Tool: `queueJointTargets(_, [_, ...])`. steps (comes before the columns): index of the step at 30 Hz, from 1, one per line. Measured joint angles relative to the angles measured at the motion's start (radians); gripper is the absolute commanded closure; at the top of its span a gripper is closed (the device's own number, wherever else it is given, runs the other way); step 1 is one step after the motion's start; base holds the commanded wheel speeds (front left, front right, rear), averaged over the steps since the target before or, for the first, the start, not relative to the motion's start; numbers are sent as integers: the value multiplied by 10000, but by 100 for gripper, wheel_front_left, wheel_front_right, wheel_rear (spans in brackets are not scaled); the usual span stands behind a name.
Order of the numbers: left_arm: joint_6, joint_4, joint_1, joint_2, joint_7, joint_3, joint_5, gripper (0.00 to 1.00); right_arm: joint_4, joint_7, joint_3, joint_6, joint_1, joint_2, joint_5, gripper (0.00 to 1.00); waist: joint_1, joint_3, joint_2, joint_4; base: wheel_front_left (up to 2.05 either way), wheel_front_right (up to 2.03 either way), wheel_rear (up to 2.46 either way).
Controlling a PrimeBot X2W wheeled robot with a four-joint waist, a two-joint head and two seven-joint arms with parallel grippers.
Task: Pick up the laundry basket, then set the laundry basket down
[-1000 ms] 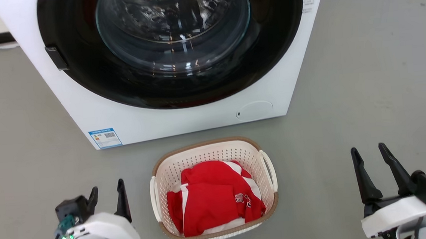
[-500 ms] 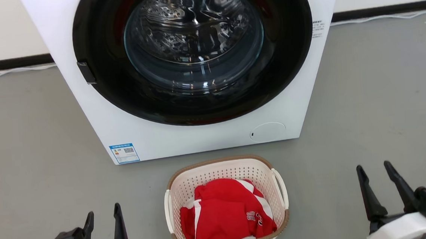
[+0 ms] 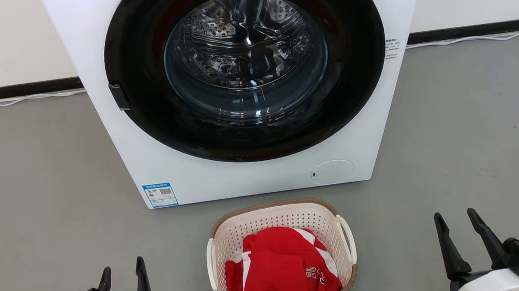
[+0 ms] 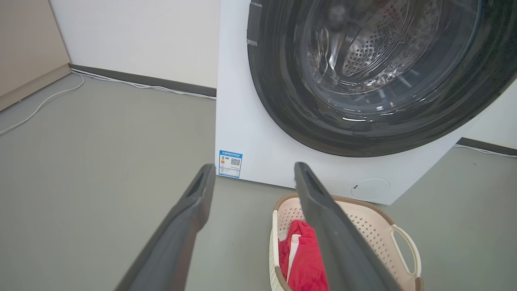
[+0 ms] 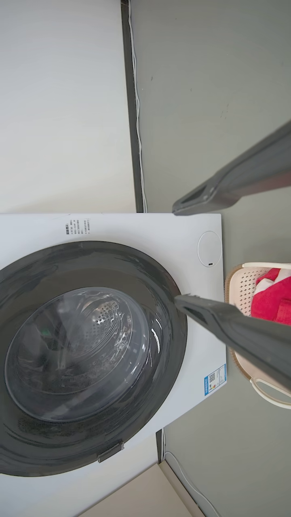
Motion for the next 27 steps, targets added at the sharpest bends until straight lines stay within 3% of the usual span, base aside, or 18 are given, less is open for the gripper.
queueJointTargets(7, [-63, -119, 198, -21, 0, 79, 84, 0, 8, 0, 0, 0, 17, 48, -2, 0, 0, -57, 0, -48, 0, 0, 0])
queueJointTargets(8, [-82, -94, 206, -29, 0, 77, 75, 100, 56, 6, 13, -4, 27, 73, 2, 100, 0, -61, 0, -50, 0, 0, 0])
queueJointTargets(14, [-84, 508, 514, -201, 98, 71, -63, 100, 640, 81, 140, -10, 399, 389, 98, 100, 0, -63, 0, -44, 0, 0, 0])
queueJointTargets(27, [-188, 405, 529, -213, 456, 102, -1406, 100, 602, 407, 48, -10, 381, 437, 1511, 100, 3, -40, 0, 11, 0, 0, 0])
